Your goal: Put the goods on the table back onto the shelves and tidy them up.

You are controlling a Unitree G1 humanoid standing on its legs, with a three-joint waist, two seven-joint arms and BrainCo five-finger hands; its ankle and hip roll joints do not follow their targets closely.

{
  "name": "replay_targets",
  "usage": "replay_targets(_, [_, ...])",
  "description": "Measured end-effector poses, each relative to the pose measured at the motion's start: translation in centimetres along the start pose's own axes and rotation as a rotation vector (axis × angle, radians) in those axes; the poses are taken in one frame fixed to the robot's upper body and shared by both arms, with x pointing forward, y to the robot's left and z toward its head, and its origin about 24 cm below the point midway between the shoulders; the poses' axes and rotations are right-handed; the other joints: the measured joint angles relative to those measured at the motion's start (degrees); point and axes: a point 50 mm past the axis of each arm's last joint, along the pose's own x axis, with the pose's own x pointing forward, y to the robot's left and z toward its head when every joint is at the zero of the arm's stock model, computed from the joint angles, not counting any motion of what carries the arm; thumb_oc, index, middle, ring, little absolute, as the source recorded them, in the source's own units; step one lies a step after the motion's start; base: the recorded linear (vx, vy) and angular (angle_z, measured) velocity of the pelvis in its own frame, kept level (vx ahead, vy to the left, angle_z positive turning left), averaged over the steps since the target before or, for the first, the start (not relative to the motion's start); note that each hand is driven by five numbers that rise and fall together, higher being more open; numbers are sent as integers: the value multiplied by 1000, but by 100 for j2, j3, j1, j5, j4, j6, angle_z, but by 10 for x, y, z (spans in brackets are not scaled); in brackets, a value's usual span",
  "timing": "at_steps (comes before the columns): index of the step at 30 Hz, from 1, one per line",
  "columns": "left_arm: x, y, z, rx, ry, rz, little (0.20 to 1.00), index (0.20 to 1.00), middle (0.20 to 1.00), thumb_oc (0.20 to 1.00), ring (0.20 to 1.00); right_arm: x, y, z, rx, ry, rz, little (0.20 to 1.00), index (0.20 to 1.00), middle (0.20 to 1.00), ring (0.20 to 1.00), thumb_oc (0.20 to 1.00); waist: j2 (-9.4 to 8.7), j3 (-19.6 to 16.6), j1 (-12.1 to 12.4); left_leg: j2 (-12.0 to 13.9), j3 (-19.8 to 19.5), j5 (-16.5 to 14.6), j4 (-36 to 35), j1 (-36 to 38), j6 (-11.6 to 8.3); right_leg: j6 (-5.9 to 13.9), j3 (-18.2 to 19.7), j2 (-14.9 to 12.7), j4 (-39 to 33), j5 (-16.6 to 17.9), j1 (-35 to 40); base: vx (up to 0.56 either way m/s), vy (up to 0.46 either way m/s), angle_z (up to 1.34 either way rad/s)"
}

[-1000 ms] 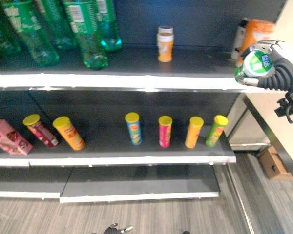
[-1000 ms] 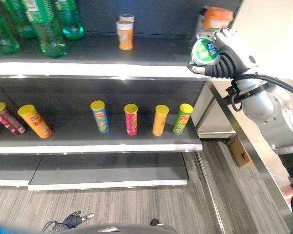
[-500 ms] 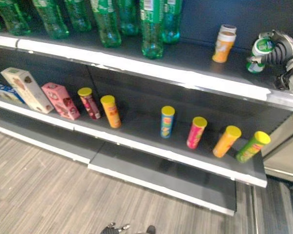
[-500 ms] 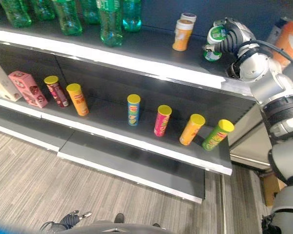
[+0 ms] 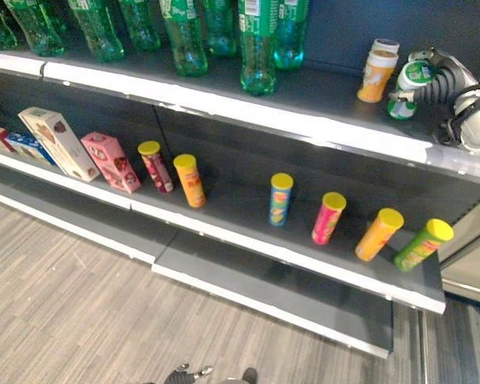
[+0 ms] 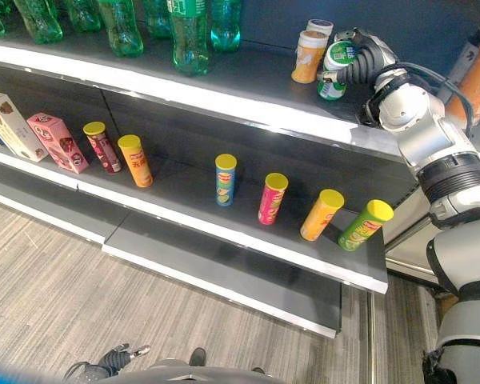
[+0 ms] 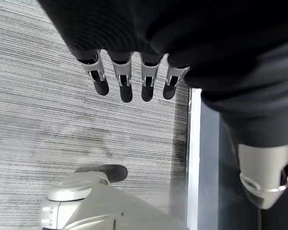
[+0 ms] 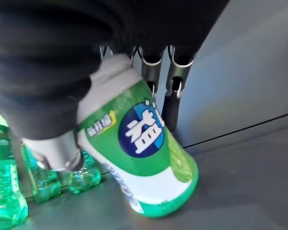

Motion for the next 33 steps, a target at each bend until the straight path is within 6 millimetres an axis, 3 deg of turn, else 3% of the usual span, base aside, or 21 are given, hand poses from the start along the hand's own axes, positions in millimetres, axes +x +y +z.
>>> replay_targets(4, [0, 0, 0, 1, -2, 0, 1000, 1000, 1000, 1000, 1000, 5, 12, 11, 53, -35, 17, 200, 200, 200, 200, 200, -24, 8, 4, -1, 1, 3, 0, 1, 4, 0, 0, -3, 0, 0, 1, 42, 23, 0])
replay_targets(15, [0, -1, 2, 3, -7, -8, 1000, 1000, 1000, 1000, 1000, 10, 16, 30, 150, -100, 148, 200, 200, 200, 200, 200, -74, -7, -8, -1, 0, 5, 1, 1, 6, 0, -3, -3, 0, 1, 0, 0, 0, 0])
replay_targets(33, [1, 0, 9, 52, -30, -49, 1000, 1000, 1000, 1000, 1000, 10, 21, 32, 162, -99, 215, 200, 200, 200, 200, 200, -68, -90, -153, 7, 41, 18, 1, -5, 20, -16, 33, 0, 1, 15, -26, -13, 7, -1])
